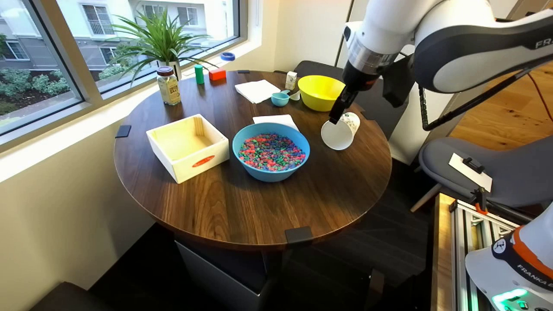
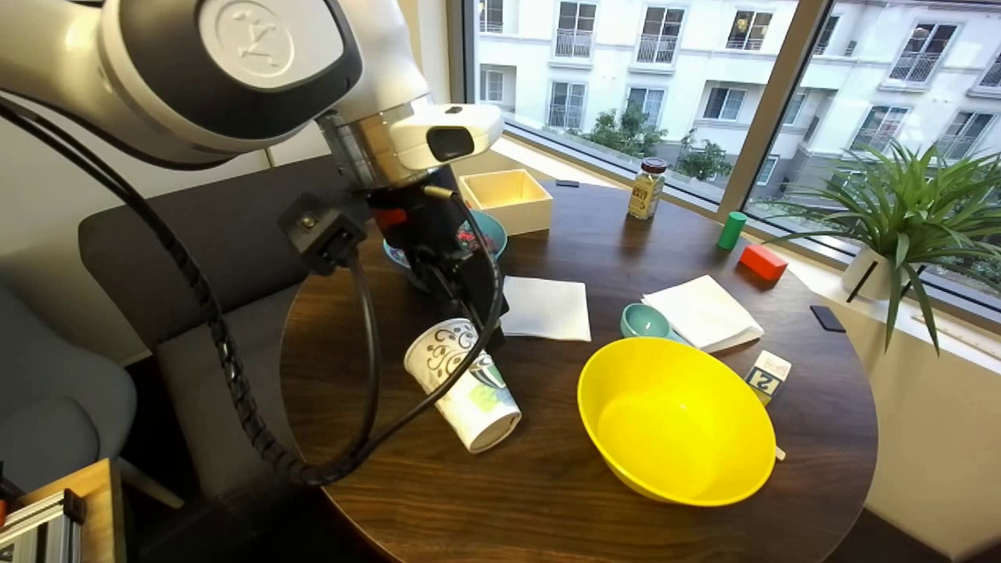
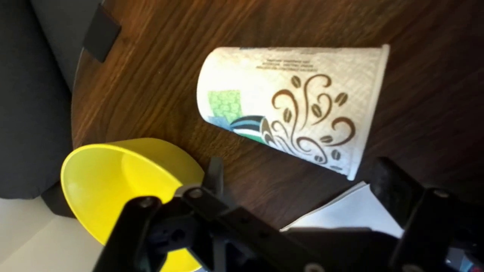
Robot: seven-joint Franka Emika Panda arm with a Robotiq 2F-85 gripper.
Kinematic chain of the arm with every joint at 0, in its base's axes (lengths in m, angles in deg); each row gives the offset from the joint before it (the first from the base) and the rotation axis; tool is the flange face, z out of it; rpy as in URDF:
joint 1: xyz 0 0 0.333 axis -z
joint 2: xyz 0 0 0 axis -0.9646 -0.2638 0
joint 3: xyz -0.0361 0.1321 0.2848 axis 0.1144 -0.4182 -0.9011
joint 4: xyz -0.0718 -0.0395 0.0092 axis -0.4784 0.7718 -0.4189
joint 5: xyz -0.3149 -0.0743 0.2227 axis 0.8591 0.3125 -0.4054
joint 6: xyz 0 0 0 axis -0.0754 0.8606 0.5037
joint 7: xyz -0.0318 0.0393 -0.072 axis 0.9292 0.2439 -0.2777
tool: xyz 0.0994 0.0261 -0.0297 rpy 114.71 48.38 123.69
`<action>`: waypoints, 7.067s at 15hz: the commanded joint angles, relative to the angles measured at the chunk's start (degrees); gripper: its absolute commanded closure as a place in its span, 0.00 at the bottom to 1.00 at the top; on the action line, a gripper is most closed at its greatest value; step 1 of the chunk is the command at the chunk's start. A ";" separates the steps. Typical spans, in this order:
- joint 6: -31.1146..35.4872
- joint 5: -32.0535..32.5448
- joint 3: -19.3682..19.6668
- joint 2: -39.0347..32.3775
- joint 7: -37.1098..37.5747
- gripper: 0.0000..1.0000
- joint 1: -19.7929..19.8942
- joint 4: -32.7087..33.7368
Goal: Turn the paper cup over
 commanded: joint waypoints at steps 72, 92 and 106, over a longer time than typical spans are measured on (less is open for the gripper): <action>-3.25 -34.22 8.34 -11.22 41.25 0.00 8.05 5.81; -5.33 -22.01 6.48 -8.87 47.99 0.60 4.82 7.34; -21.40 12.02 -1.01 -7.42 66.22 0.60 0.56 10.54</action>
